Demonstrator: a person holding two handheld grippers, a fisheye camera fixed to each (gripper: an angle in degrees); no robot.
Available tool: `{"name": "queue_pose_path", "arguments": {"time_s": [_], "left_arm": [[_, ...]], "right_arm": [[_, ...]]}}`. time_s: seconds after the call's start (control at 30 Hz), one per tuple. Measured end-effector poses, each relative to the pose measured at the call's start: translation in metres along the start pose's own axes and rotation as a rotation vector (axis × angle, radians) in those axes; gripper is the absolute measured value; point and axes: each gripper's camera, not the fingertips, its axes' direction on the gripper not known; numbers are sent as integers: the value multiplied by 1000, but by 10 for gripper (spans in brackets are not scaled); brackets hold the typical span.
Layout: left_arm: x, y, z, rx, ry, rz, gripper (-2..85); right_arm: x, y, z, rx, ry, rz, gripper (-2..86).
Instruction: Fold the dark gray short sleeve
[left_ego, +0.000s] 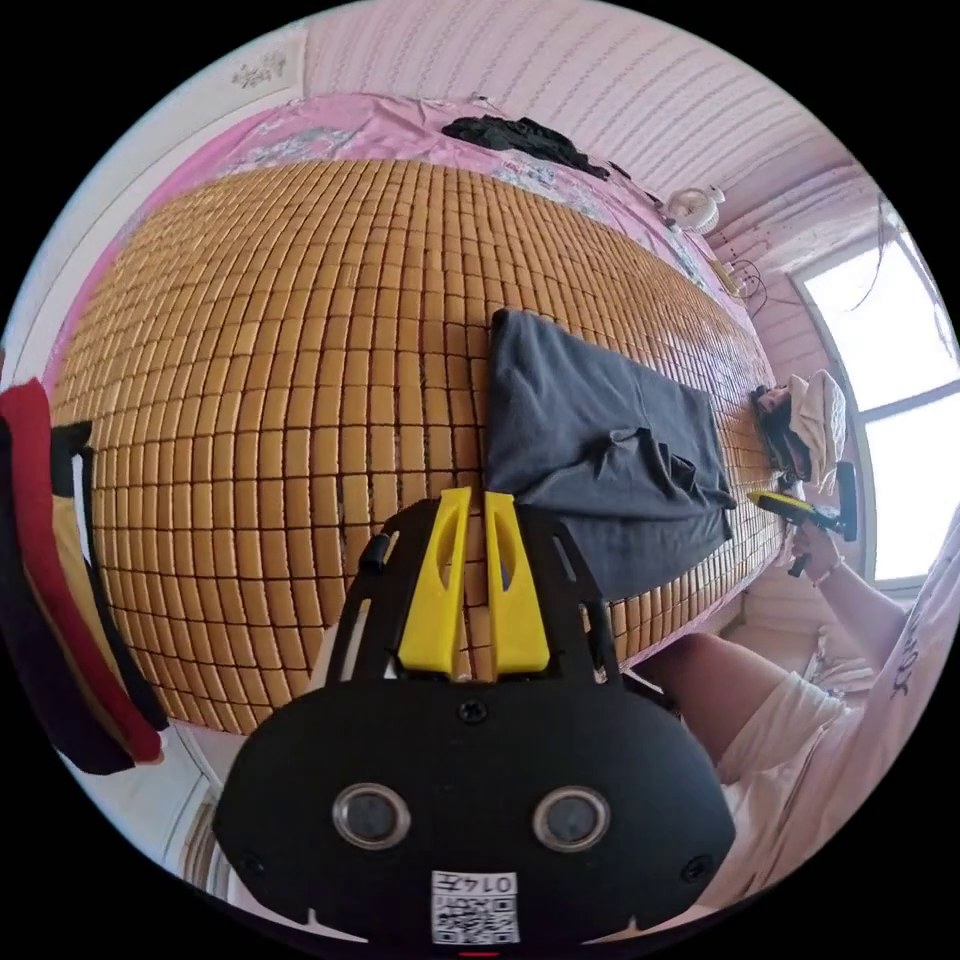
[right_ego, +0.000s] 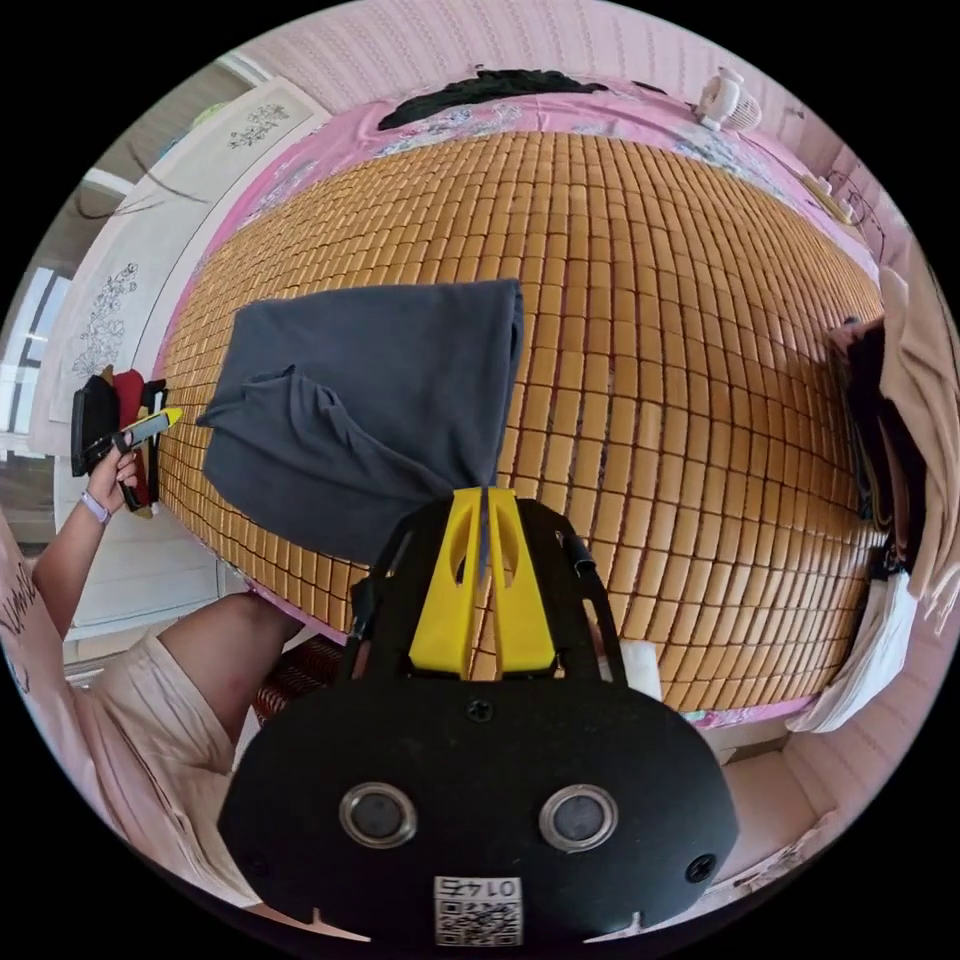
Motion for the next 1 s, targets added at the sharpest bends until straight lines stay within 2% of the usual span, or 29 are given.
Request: {"name": "queue_pose_path", "arguments": {"time_s": [0.13,0.2,0.33,0.47,0.53,0.6,0.77,0.87,1.0], "left_arm": [[54,-33,29,11,132,107,38],[83,-46,59,19,166,114,55],[109,-57,105,-90,128,132,49],[114,-51,101,-107,183,165,-3],[121,-39,84,-81,203,225,-6],[131,-15,67,-146,276,287,-5],[146,33,55,-330,307,263,27],[157,34,43,-298,312,219,31],[207,6,46,-223,247,327,13]], "right_arm": [[-64,-34,34,52,-153,-129,62],[-82,-44,56,45,-154,-127,76],[-100,-55,90,-9,-121,-75,61],[-104,-39,76,25,-275,-144,23],[-108,-25,70,-17,-353,-197,23],[-116,-7,63,-69,-417,-274,28],[-138,33,67,-280,-401,-315,56],[-150,27,65,-268,-377,-305,48],[-175,-10,69,-183,-264,-332,21]]}}
